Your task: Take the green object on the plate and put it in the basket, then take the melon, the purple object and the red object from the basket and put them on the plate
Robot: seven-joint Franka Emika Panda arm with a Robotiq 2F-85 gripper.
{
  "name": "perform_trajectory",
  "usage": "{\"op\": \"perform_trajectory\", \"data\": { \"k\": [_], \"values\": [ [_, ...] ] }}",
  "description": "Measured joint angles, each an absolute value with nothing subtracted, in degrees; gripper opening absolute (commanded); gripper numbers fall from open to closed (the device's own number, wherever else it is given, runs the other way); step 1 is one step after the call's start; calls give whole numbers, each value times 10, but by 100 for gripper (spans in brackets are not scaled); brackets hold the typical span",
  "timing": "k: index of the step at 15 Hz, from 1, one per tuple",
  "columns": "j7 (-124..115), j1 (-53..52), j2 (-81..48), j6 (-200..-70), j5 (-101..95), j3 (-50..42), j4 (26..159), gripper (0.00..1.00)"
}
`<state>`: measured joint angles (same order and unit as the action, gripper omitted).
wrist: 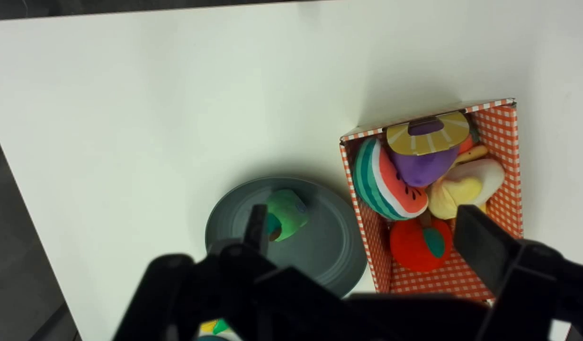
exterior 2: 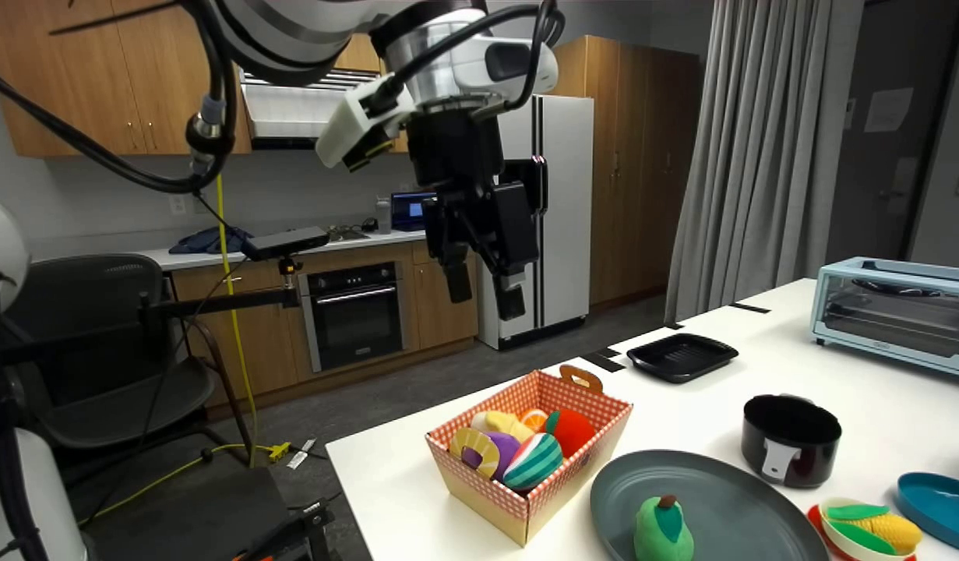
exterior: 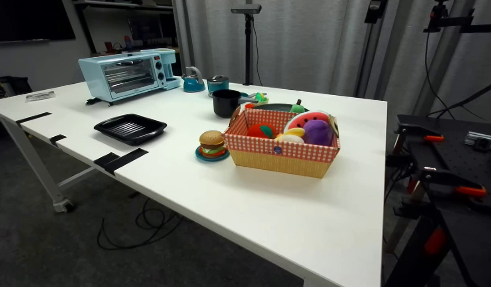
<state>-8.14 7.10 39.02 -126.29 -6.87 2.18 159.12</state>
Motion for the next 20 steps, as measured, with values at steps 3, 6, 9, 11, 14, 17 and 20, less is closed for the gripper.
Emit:
{"op": "perform_trajectory", "data": {
  "k": [3, 6, 9, 11, 14, 17, 20],
  "values": [
    [-81, 71, 390, -1263, -69, 22, 1591, 100],
    [-81, 71, 390, -1263, -69, 22, 1591, 100],
    [-81, 70, 387, -1263, -69, 22, 1591, 100],
    [-79, 66, 377, -1263, -69, 22, 1591, 100],
    [-77, 55, 347, -1264, -69, 25, 1589, 100],
    [-76, 44, 304, -1275, -69, 29, 1581, 100],
    [-76, 38, 254, -1301, -69, 35, 1571, 100]
  ]
}}
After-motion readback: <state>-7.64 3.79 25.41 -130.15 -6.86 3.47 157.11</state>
